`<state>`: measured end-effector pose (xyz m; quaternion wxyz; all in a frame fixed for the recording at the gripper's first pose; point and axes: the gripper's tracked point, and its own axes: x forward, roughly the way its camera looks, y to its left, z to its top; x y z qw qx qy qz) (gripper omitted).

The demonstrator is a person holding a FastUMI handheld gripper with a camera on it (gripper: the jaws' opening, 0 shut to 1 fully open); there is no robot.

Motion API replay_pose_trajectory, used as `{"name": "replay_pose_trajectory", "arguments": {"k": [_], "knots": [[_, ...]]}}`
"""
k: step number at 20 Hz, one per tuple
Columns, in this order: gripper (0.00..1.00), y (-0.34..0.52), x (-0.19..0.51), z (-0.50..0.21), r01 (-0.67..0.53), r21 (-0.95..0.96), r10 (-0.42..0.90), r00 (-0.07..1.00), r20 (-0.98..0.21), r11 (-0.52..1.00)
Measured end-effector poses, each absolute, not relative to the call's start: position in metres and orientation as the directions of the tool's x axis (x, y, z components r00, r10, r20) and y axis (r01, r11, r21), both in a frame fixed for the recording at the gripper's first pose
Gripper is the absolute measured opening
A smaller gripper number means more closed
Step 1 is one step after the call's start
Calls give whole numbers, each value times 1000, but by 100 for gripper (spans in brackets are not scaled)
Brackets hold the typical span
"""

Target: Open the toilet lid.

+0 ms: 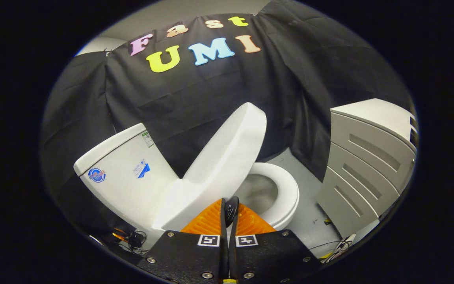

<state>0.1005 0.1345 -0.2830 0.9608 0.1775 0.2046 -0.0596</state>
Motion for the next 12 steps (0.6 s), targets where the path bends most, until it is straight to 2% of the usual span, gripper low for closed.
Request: {"name": "replay_pose_trajectory", "arguments": {"k": [12], "knots": [[0,157,107,-247,189,236,-81,911,-405,953]]}}
